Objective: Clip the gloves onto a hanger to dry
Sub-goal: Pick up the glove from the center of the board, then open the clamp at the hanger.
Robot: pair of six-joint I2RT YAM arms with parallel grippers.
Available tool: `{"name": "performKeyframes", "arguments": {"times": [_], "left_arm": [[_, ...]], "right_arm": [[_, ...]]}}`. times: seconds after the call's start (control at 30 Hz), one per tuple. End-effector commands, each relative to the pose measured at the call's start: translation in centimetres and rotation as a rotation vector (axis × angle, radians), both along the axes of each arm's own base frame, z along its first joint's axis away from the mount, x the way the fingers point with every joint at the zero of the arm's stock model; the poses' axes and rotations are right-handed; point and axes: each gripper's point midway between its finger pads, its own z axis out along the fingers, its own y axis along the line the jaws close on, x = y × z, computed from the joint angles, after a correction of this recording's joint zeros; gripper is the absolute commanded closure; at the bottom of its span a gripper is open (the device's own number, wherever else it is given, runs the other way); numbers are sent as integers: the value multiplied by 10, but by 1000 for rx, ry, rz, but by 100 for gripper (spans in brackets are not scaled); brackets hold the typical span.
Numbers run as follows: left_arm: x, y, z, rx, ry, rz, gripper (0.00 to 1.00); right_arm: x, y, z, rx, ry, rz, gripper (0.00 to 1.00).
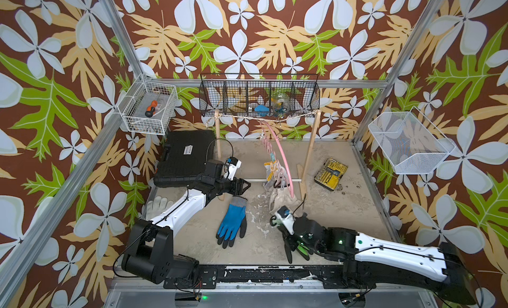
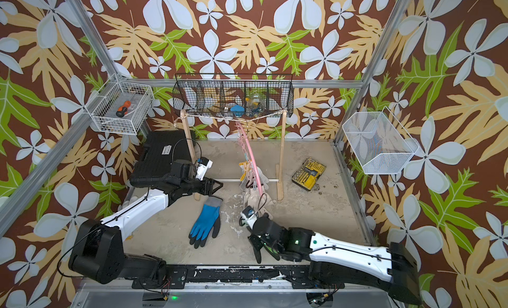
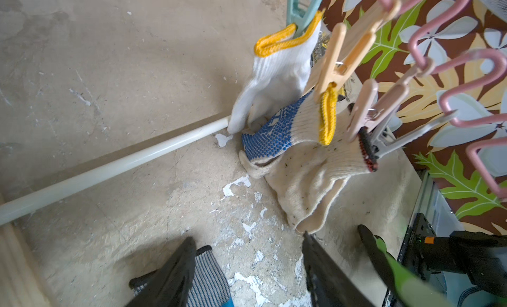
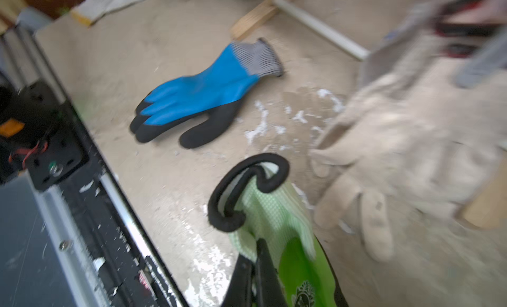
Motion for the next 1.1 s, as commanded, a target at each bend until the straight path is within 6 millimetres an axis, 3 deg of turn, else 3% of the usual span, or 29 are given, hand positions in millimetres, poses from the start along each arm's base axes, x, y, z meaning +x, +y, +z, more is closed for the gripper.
{"name": "performKeyframes", "arguments": {"times": [0.0,0.07,0.2,0.4,0.67,1.07], "left_arm": [[4,-11,19,-72,-65,-26,36],[8,-15,24,-92,-89,-27,36],[19,-24,34,-115,-129,-29,36],[42,-32,44,-120,-198,-21,37],[73,-45,51,-150,-281,-34,37],[116,-70,54,-187,-364,-67,39]], "right_arm": [[24,-53,19,-13,-11,-201,100],[41,-72,33,7,-30,-268,100],[74,-91,55,13,-62,-328,100],[124,-98,89,92,-127,-285,100],[146,-60,85,73,-109,-32,100],[184,-50,70,33,-185,3,100]]}}
